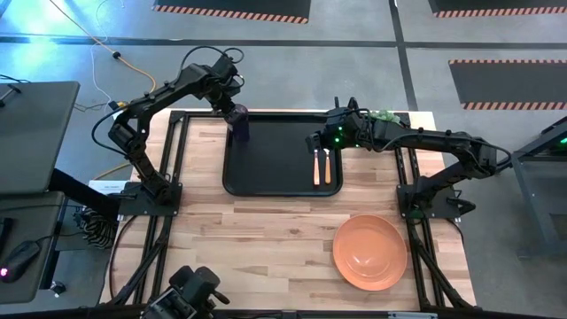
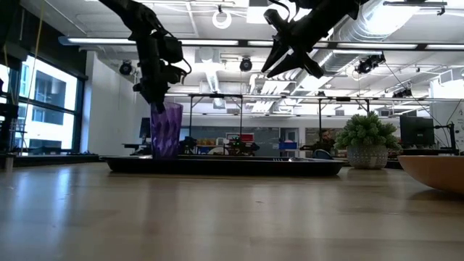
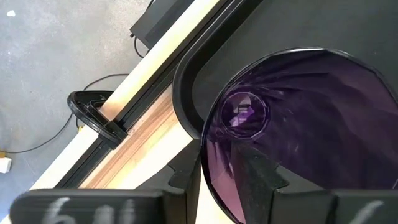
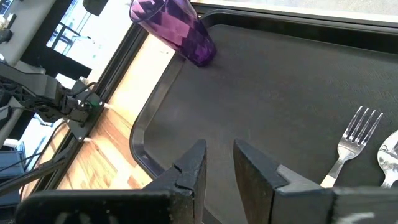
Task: Pick and place plate/cup/fork/spoon on tray
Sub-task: Put the violet glass cup on the black tray to the top right of the orange fork
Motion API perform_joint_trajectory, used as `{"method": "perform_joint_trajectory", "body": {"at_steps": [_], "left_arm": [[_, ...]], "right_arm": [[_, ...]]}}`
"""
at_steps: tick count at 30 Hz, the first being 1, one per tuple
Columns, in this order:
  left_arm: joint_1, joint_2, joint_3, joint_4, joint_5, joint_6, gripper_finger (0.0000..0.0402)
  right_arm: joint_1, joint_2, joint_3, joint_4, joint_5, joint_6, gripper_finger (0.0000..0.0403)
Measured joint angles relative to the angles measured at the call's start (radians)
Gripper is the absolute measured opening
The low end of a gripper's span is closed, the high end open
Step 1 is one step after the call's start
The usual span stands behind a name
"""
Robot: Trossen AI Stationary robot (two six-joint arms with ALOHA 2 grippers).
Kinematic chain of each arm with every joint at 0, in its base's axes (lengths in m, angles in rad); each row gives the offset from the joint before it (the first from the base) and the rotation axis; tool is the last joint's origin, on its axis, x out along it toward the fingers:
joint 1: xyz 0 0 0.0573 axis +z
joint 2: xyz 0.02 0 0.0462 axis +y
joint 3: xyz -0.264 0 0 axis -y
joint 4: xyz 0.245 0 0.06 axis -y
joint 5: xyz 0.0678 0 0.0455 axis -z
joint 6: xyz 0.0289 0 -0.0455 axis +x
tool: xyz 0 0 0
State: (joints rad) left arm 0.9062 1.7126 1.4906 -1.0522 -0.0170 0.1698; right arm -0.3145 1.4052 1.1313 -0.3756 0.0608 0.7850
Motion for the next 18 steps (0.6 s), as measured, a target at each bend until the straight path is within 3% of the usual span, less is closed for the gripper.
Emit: {"method": "perform_joint_trajectory", "body": {"at_steps": [18], "left_arm": [[0.000,-0.039,-0.001,0.004,0.001,0.000,0.0088]], "right_arm": [[0.000,0.000,0.000,0.000,0.000,0.002,0.0071]]}}
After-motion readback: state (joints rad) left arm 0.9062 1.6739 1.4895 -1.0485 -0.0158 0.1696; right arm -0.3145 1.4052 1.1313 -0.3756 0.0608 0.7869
